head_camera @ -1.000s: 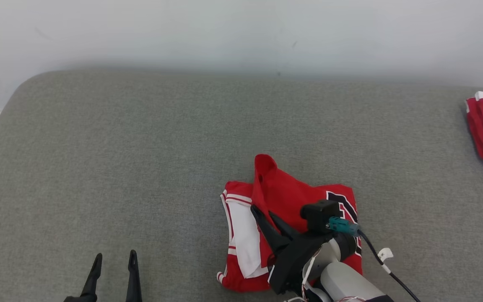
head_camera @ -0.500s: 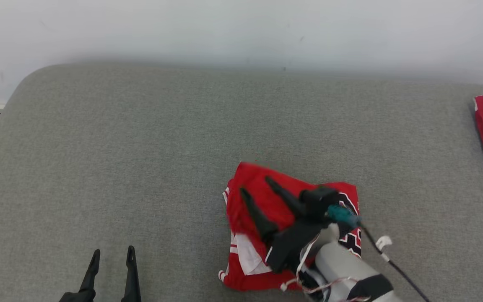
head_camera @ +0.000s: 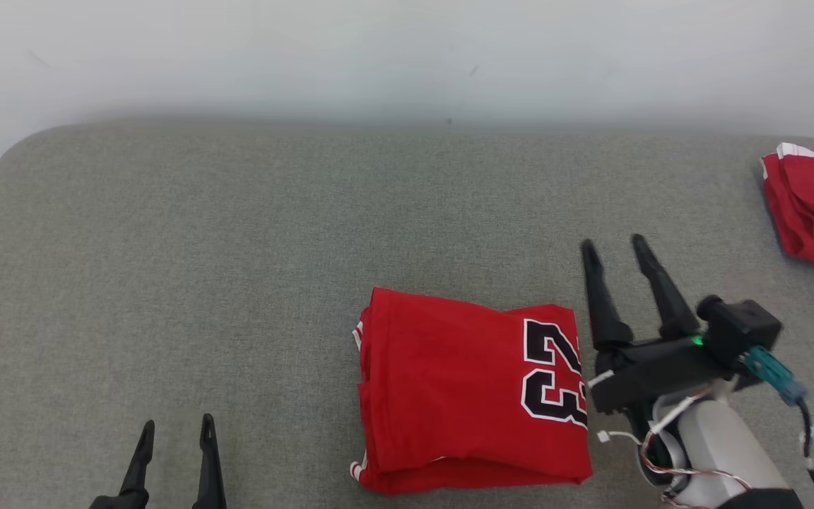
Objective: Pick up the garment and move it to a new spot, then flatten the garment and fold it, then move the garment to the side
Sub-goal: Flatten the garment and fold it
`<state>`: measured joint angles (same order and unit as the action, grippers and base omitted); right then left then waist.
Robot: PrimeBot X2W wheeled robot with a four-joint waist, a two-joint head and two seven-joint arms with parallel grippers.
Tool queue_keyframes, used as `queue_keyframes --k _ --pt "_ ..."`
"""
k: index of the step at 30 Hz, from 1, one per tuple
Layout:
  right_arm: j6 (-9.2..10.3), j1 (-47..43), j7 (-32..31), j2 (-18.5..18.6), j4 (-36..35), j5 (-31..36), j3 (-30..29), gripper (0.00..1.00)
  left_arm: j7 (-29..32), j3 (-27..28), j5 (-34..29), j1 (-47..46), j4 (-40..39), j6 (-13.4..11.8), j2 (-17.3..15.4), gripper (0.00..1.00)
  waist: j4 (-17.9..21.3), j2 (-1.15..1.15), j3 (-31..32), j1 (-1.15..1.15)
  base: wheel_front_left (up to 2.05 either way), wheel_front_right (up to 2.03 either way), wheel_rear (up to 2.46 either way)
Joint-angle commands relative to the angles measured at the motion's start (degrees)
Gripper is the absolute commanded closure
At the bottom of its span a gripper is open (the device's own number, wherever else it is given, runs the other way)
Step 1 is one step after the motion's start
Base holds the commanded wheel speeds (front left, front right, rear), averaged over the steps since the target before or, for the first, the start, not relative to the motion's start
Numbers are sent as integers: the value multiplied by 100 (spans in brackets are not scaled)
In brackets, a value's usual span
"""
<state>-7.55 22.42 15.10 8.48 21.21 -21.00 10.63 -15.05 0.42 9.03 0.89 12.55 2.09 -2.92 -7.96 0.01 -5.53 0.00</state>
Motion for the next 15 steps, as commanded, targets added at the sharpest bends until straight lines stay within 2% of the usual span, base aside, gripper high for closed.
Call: queue_keyframes --k 1,8,15 --pt "16 -187 2 6 -136 96 -183 0 -17 38 -63 40 -40 16 6 0 39 -1 4 0 0 0 0" --pt "16 -903 2 -121 -606 453 -1041 0 -17 144 -161 70 -159 -60 7 0 189 -1 58 0 0 0 0" --pt "16 -1527 1 -261 -979 682 -1230 0 -17 207 -288 173 -224 -52 7 0 470 -1 229 0 0 0 0"
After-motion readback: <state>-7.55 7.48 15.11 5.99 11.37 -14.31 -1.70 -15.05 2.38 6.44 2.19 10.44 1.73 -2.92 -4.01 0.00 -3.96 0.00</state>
